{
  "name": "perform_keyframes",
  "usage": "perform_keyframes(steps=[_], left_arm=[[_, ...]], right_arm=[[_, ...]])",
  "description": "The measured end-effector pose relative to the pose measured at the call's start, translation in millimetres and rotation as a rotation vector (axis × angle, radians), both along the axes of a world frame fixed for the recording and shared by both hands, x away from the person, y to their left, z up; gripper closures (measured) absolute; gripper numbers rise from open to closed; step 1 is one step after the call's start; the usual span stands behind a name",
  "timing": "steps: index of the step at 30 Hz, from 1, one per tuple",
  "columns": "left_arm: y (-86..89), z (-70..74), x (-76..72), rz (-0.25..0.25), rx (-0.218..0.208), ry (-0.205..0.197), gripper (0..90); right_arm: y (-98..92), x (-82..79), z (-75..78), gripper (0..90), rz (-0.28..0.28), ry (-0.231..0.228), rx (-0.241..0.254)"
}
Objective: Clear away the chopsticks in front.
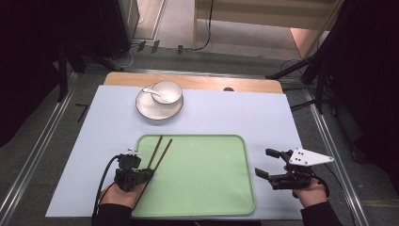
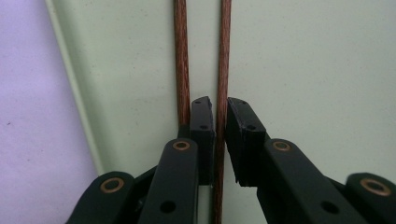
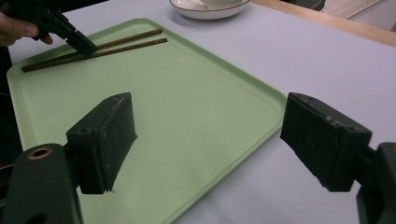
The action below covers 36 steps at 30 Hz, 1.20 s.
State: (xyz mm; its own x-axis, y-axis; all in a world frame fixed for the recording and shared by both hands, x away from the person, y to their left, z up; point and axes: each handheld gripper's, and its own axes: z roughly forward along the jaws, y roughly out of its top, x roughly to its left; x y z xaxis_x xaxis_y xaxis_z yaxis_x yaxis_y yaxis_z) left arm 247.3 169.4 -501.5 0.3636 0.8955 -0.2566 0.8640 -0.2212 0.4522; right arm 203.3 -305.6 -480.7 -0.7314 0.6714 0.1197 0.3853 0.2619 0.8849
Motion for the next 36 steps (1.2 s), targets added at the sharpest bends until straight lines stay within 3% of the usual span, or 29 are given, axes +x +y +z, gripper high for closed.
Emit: perform_keyframes(steps=[4, 19, 23, 30, 36], left_arm=[[3.6, -0.2, 2.1, -0.007, -0.029, 0.018, 80.6], [11.4, 11.8, 4.8, -0.035, -0.096, -0.010, 71.9], [17.3, 17.7, 10.4, -0.081, -0.135, -0.028, 63.1], [25.6, 24.4, 24.3, -0.174, -0.131, -0.079, 51.5], [40.2, 24.9, 35.5, -0.180, -0.120, -0.098, 42.8]], right_arm=[[0.2, 0.1, 0.1, 18.1, 0.004, 0.000, -0.003], [0.8, 0.1, -0.2, 18.1, 0.012, 0.002, -0.003], [1.0, 0.3, -0.5, 18.1, 0.014, 0.003, -0.003], [1.1, 0.7, -1.0, 18.1, 0.009, 0.006, -0.002], [0.6, 1.1, -1.8, 18.1, 0.010, 0.009, -0.007]])
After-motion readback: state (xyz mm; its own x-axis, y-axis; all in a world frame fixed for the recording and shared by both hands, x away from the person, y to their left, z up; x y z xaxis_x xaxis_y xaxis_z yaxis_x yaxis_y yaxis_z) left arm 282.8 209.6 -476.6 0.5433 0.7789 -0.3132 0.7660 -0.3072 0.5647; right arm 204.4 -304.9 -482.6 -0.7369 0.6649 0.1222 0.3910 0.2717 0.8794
